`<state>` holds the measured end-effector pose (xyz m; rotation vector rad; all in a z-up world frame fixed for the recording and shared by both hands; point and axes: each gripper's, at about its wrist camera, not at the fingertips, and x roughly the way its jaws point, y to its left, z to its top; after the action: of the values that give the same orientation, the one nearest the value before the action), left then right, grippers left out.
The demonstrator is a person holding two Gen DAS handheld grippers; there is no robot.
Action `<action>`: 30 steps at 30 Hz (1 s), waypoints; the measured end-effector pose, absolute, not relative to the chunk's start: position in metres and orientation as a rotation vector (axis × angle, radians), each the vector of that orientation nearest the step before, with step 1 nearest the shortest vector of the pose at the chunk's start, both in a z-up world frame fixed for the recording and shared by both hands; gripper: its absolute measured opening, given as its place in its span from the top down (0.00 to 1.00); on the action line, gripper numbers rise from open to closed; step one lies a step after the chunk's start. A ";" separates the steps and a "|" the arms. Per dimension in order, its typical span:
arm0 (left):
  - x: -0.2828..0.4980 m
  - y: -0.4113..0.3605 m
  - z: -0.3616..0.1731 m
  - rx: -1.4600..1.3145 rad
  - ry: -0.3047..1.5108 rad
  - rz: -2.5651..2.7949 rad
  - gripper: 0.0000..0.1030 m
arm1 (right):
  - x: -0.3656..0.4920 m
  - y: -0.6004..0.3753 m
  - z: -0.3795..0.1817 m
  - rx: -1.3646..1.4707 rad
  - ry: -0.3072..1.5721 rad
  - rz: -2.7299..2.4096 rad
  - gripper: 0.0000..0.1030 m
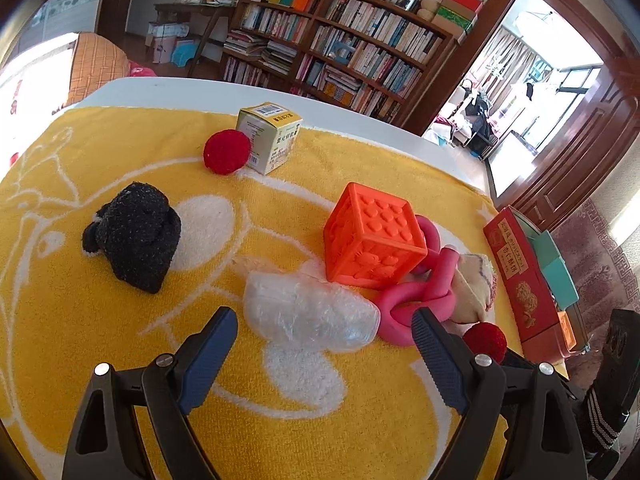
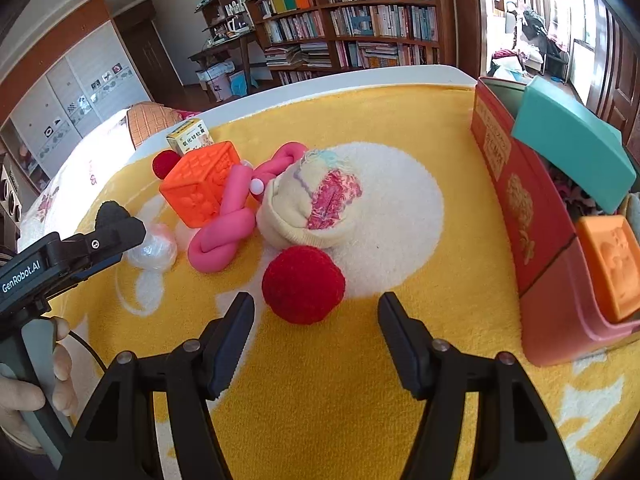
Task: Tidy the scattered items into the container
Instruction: 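Grasp the red pompom with the right tool while the left grasps the clear plastic bag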
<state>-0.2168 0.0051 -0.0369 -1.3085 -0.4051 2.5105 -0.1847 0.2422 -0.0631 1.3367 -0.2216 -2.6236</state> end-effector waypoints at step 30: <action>-0.202 0.005 -0.020 -1.194 -0.403 2.561 0.32 | -0.172 0.238 -0.049 1.185 -0.190 -2.690 0.66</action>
<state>-0.2018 0.0050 -0.0199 -1.1940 -0.4026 2.5608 -0.1722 0.2383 -0.0488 1.1854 -0.1898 -2.6895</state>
